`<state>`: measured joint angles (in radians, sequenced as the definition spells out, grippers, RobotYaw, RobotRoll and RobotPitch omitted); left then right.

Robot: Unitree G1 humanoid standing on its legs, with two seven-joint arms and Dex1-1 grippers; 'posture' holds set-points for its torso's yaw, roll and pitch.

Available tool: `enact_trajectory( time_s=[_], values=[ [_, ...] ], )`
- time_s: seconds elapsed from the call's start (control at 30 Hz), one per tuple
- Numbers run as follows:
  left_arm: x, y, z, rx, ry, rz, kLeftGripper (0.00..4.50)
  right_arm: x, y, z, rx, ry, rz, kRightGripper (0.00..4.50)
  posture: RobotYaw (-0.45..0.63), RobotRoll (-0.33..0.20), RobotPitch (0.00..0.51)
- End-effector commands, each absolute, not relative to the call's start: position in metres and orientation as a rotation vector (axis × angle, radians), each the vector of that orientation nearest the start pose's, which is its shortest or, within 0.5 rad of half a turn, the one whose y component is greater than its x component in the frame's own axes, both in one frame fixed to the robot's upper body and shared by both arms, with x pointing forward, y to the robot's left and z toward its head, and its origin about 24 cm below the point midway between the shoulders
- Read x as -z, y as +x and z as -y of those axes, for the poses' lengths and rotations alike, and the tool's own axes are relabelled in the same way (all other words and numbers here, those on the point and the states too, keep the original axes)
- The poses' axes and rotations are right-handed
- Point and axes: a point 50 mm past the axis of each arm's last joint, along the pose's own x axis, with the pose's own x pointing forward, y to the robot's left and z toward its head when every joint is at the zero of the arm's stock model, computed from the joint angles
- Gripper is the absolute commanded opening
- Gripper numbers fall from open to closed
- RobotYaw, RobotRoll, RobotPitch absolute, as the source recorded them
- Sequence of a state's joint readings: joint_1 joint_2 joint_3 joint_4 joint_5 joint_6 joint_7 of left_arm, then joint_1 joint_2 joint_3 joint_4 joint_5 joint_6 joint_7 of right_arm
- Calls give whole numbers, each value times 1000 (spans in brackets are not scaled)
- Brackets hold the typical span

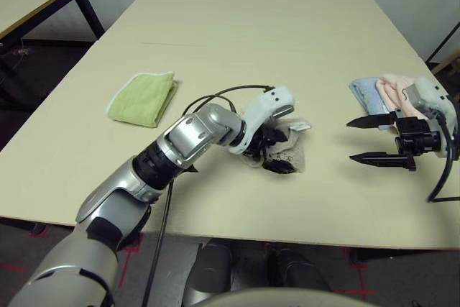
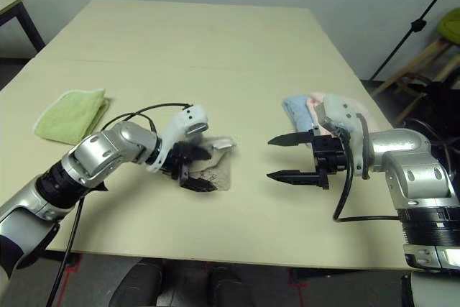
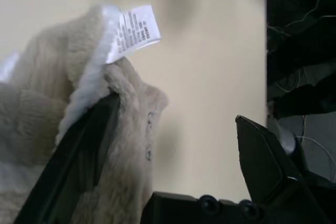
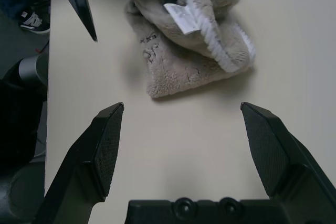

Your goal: Fold the towel and set it aside.

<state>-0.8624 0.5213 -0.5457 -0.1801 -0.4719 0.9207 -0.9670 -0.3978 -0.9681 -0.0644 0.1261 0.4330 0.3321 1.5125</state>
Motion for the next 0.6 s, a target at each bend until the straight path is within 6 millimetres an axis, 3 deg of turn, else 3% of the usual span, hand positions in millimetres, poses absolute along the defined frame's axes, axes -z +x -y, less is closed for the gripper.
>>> enact_trajectory(
  time_s=[0.03, 0.2, 0.37, 0.5, 0.6],
  values=[
    [-195, 267, -58, 1539, 392, -408, 4430, -184, 268, 267, -1287, -363, -320, 4500, 153, 0, 110],
    [-210, 258, -78, 1510, 308, -416, 4430, -190, 272, 257, -1300, -306, -277, 4500, 198, 0, 109],
    [-216, 262, -105, 1377, 204, -424, 4430, -201, 276, 246, -1303, -232, -213, 4500, 205, 0, 111],
    [-211, 269, -139, 1198, 158, -433, 4430, -207, 276, 227, -1339, -201, -170, 4500, 202, 0, 112],
    [-203, 271, -150, 1140, 137, -442, 4430, -203, 274, 208, -1383, -222, -174, 4500, 211, 0, 111]
  ],
)
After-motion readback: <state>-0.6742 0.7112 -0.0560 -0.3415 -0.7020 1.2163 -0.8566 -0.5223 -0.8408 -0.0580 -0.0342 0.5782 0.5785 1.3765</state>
